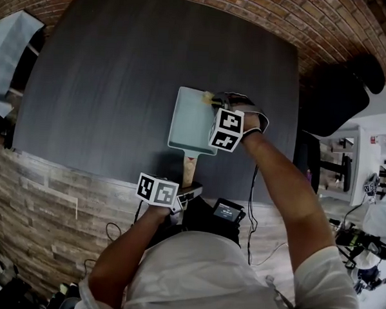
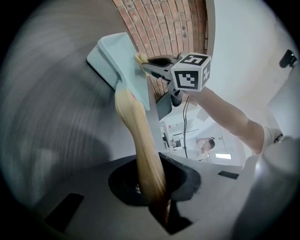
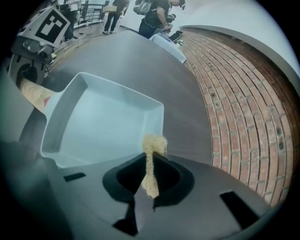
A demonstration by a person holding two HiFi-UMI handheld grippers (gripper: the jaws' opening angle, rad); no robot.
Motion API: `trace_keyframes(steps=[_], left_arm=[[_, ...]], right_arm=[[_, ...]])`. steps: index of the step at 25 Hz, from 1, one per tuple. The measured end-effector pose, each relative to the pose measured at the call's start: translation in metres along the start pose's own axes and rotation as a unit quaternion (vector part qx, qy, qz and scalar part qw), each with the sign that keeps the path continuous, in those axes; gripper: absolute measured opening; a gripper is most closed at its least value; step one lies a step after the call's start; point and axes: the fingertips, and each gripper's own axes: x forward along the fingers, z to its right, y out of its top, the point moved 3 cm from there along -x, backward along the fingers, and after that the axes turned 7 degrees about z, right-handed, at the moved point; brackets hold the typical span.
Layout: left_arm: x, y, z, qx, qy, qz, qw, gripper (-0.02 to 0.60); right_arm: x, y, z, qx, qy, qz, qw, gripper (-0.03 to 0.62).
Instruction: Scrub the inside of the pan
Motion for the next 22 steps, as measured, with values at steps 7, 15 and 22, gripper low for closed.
trace_keyframes(steps=[7,15,22], left_arm=[[-0.001,0.002,-0.001,-0.017,0.013,0.030,0.9993,0.034],[-0.001,0.005,-0.004,-0.037,0.023,0.058,0.9974,0.028],[-0.003,0.006,-0.006,-0.040,0.032,0.074,0.9959,0.028]], right_arm=[[0.010,0.002,-0.016,-0.018,0.025,-0.021,0.999,0.046],[0.013,0.001,-0.020,0.014,0.045,-0.030,0.998,0.046],[0.004,0.005,-0.033,0.071,0.085,-0.029,0.993,0.046]])
